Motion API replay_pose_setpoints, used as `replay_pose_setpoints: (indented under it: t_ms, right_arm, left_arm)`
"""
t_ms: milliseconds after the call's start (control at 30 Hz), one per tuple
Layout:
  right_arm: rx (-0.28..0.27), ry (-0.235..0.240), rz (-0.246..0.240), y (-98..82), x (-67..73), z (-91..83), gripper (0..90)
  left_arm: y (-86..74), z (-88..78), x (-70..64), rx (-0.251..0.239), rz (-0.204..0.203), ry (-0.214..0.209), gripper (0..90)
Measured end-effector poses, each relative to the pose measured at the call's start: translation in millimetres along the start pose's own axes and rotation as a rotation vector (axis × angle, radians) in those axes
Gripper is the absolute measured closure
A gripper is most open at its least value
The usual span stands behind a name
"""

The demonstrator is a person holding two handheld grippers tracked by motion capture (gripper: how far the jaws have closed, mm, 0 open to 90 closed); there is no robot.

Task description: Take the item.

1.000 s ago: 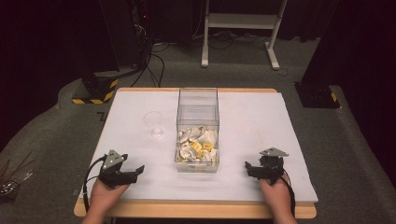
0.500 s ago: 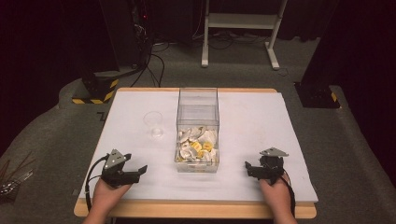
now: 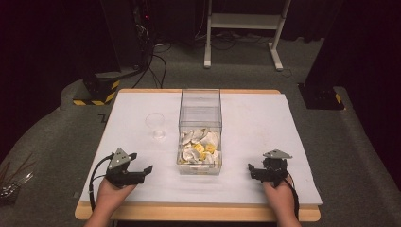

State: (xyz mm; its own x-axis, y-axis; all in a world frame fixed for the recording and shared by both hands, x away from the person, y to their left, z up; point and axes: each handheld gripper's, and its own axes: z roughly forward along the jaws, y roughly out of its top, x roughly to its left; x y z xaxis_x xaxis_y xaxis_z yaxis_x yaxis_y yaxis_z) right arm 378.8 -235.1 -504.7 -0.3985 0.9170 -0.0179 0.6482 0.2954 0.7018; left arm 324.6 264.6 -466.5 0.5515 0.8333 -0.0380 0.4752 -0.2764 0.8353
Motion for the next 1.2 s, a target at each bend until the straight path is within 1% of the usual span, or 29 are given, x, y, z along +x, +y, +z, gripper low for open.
replay_pose_setpoints:
  t_ms: [100, 167, 367, 467, 667, 833, 1100, 1167, 1200]
  right_arm:
    - [-0.001, 0.000, -0.002, 0.0, 0.0, 0.0, 10.4]
    - [-0.001, 0.000, -0.002, 0.0, 0.0, 0.0, 10.4]
    - [-0.001, 0.000, -0.002, 0.0, 0.0, 0.0, 10.4]
    - [-0.001, -0.001, -0.002, 0.0, 0.0, 0.0, 10.4]
    - [-0.001, -0.001, -0.003, 0.0, 0.2, 0.0, 10.5]
    - [-0.003, -0.002, -0.001, -0.1, 0.4, 0.0, 10.6]
    - [-0.003, -0.002, -0.002, -0.2, 0.4, 0.0, 10.6]
    - [-0.003, -0.003, -0.002, -0.2, 0.5, -0.1, 10.6]
    - [-0.003, -0.003, -0.002, -0.2, 0.5, -0.1, 10.7]
  left_arm:
    - [2.6, 1.3, -1.4, -0.005, 0.003, -0.007, 17.6]
    - [7.2, 3.2, -4.1, -0.011, 0.017, -0.019, 17.6]
    - [13.9, 7.3, -10.3, -0.020, 0.025, -0.044, 17.6]
    - [16.5, 8.6, -12.6, -0.022, 0.034, -0.051, 17.6]
    - [27.3, 10.3, -18.6, -0.032, 0.054, -0.070, 17.7]
    - [32.4, 11.1, -20.4, -0.045, 0.052, -0.081, 17.7]
    - [39.9, 10.1, -20.8, -0.074, 0.030, -0.110, 18.2]
    - [41.3, 10.3, -21.1, -0.076, 0.039, -0.109, 18.2]
    - [41.8, 10.4, -21.7, -0.079, 0.035, -0.110, 18.2]
